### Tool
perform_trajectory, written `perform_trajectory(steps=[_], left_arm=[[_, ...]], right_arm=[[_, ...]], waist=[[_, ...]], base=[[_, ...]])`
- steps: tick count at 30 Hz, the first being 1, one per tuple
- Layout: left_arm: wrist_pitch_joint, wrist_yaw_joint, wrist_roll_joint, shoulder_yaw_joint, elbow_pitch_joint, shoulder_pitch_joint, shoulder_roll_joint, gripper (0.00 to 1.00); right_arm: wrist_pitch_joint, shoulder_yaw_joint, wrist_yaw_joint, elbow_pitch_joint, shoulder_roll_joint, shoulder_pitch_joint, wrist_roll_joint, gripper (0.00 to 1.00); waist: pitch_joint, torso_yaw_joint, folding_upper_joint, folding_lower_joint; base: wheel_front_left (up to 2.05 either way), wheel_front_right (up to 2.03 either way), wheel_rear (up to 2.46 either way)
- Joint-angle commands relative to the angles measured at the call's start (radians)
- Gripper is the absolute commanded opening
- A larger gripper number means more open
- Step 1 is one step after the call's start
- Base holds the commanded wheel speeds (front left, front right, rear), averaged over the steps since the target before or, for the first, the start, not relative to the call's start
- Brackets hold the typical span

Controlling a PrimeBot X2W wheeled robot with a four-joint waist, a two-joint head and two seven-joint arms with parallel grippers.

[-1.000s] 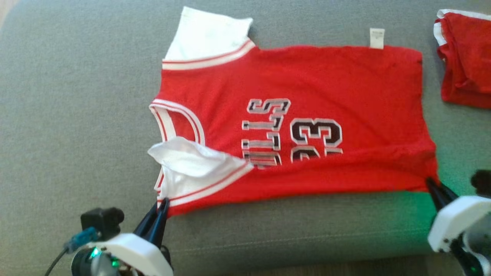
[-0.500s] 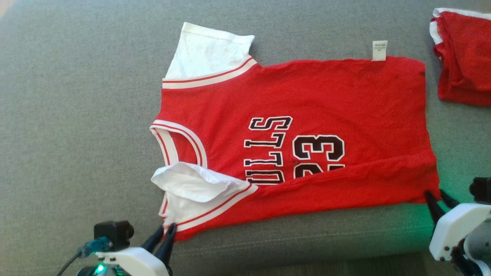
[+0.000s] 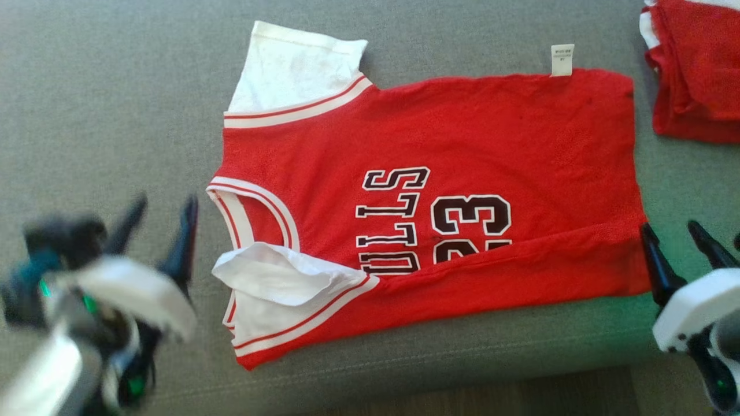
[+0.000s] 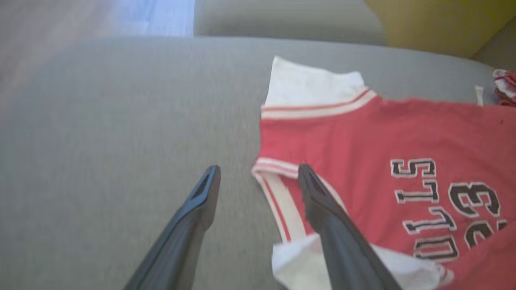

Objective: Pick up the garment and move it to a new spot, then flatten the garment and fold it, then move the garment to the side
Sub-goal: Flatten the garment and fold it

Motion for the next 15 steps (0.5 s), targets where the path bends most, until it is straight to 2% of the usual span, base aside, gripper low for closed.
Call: perform_trajectory(steps=[1,4,6,15], left_arm=[[0.027,-0.015,0.012,0.048,-0.038,-0.113,0.041,1.00],[0.096,-0.061,0.019,0.036,0.008,-0.281,0.056,1.00],[0.118,-0.078,0.016,0.029,0.035,-0.339,0.052,1.00],[0.249,-0.255,0.023,-0.065,0.408,-0.765,-0.006,1.00]], right_arm=[[-0.011,0.032,0.000,-0.040,-0.005,-0.033,-0.004,1.00],[-0.017,0.060,0.000,-0.040,-0.002,-0.063,-0.007,1.00],[-0.020,0.068,0.000,-0.040,-0.001,-0.074,-0.008,1.00],[-0.042,0.121,0.000,-0.037,0.003,-0.147,-0.006,1.00]], waist=[[0.016,-0.006,0.0000,0.0000],[0.044,-0.017,0.0000,0.0000],[0.054,-0.020,0.0000,0.0000],[0.161,-0.064,0.0000,0.0000]], base=[[0.00,0.00,0.00],[0.00,0.00,0.00],[0.00,0.00,0.00],[0.00,0.00,0.00]])
